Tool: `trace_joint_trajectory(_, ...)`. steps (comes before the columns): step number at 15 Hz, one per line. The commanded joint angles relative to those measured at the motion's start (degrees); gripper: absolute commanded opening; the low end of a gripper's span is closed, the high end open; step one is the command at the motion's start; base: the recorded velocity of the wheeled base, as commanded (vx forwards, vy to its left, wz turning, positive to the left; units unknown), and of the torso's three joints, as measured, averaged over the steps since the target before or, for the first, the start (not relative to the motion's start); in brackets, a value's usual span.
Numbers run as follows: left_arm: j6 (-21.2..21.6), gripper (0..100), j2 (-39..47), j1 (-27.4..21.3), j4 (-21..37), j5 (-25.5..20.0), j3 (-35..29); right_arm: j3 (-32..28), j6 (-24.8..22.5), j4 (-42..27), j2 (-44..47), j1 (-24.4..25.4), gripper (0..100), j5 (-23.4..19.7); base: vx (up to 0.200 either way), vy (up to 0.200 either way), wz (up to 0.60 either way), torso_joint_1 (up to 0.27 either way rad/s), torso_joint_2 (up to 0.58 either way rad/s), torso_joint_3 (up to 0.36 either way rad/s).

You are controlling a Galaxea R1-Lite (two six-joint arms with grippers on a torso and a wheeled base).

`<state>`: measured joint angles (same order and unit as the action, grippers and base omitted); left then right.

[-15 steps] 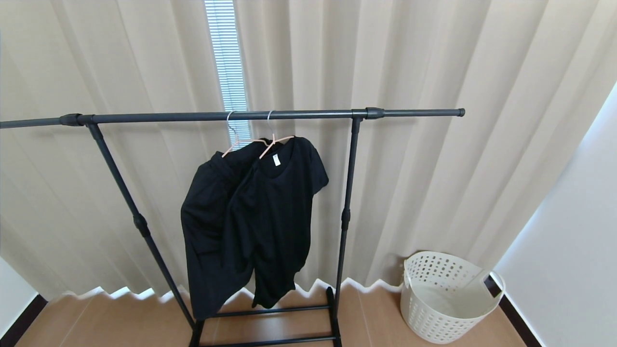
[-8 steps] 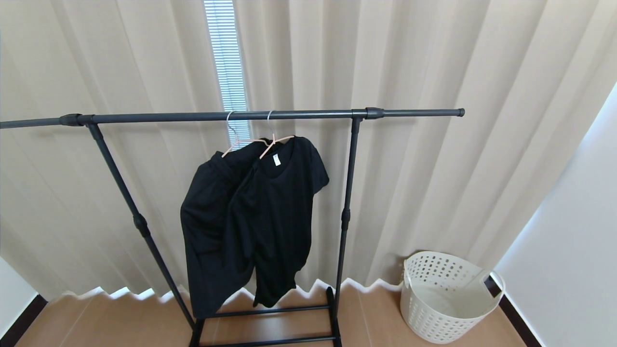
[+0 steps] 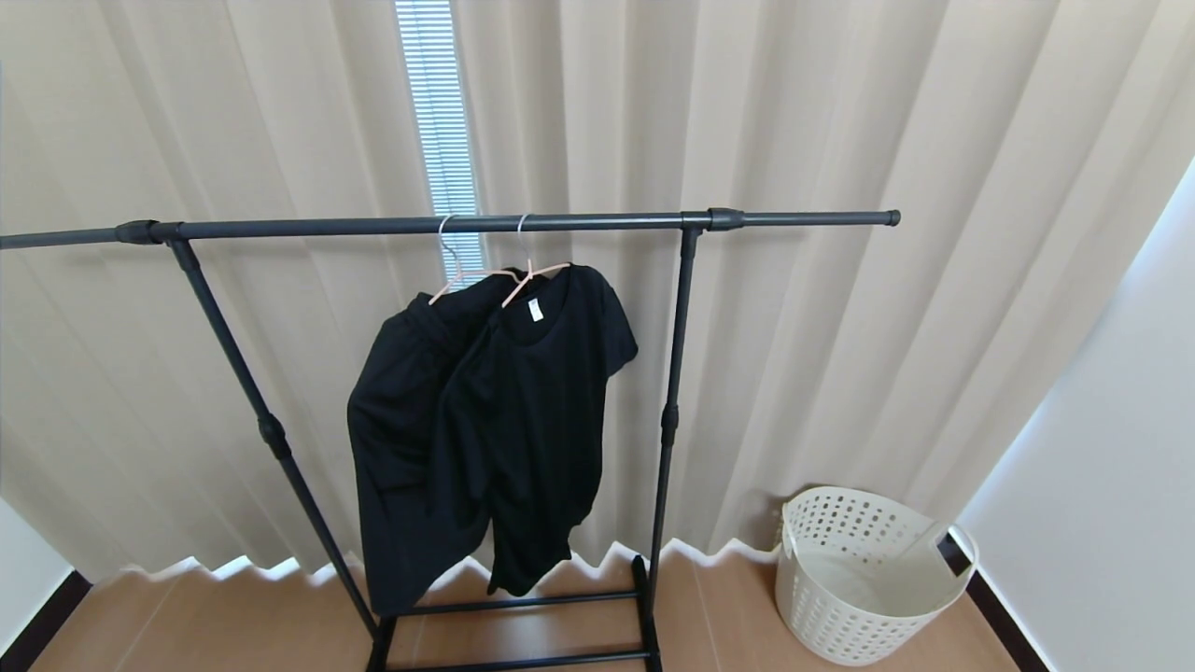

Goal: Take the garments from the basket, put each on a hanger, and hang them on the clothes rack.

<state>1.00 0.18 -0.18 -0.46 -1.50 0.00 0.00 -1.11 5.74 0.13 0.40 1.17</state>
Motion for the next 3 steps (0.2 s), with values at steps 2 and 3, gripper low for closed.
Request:
trace_joint_trajectory(2, 0.06, 100, 0.08, 0.01, 0.02, 0.01, 0.00, 0.00, 0.05, 0.06, -0.05, 0.04, 100, 0.15, 0.000, 0.000, 0.00, 0.000, 0.00, 0.000)
trace_joint_trajectory(3, -0.03, 100, 0.08, 0.01, 0.02, 0.01, 0.00, 0.00, -0.12, 0.06, 0.04, 0.04, 100, -0.03, 0.000, 0.000, 0.00, 0.000, 0.00, 0.000)
